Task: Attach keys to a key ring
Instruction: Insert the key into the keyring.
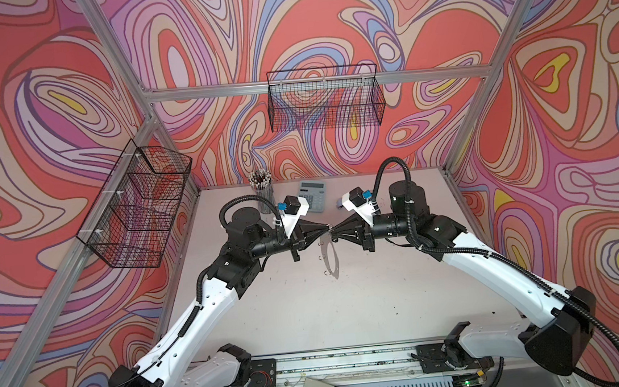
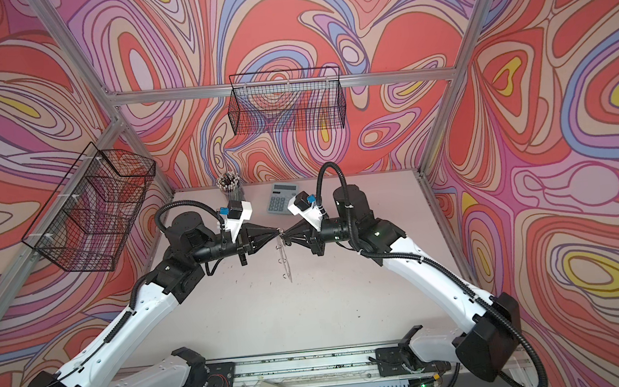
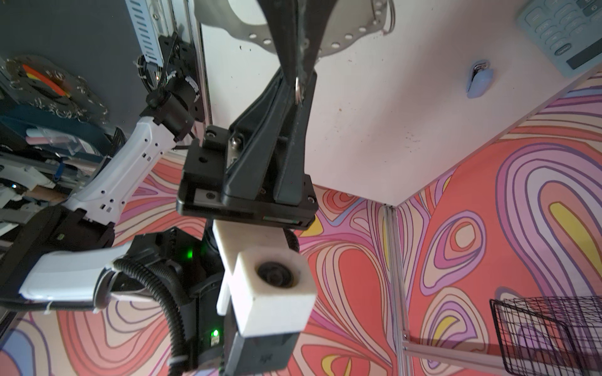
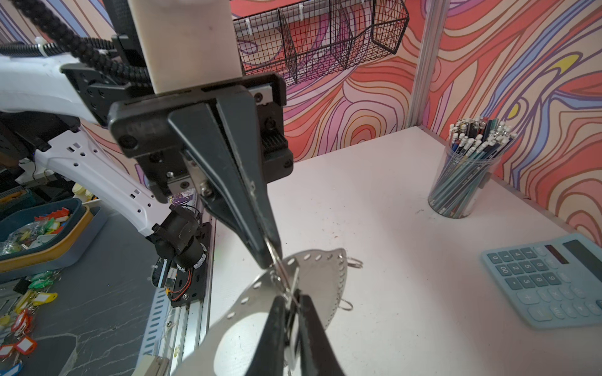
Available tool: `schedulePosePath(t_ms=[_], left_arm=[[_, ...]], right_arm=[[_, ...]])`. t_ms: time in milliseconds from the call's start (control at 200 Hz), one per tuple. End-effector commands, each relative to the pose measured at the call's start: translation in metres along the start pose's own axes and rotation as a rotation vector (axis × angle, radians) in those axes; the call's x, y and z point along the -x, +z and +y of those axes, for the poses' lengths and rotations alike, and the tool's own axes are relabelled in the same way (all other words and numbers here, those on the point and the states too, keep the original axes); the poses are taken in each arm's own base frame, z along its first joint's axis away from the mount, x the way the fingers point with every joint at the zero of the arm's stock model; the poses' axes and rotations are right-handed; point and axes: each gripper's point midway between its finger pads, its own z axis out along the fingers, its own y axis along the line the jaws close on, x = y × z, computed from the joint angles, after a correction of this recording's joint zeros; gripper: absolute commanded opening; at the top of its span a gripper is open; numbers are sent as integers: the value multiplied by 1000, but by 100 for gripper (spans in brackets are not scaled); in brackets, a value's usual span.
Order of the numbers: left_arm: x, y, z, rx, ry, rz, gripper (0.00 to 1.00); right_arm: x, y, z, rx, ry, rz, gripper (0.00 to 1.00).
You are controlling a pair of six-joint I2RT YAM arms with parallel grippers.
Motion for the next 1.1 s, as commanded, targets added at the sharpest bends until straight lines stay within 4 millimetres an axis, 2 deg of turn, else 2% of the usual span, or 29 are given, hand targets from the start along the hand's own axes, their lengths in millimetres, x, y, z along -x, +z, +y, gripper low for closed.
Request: schedulePosePath(t_ms=[0,346,401,456,546,826,1097], left_arm=[[31,-4,-9,-27,33,-146,0],[47,-6,0,-8,-25,-366,0],[48,-3,-2,-25,-32,-383,0],[47,0,-3,-39,-38,-385,0],[45,2,-3,-45,-45,-383,0],[43,0,-3,-38,-60,-386,0],[46,-1,-3,-42,-70,-404,0]], right_arm=[[-1,0,2,16,-6,-5,4],[-5,1,8,51,41,-34,5],[-5,1,9,63,51,-44,8],[-3,1,9,63,54,-52,16],[-1,-4,7,21,45,-66,20],[20,-38,-2,-121,-2,-217,27],[54,-46,4,-69,-21,-352,30]])
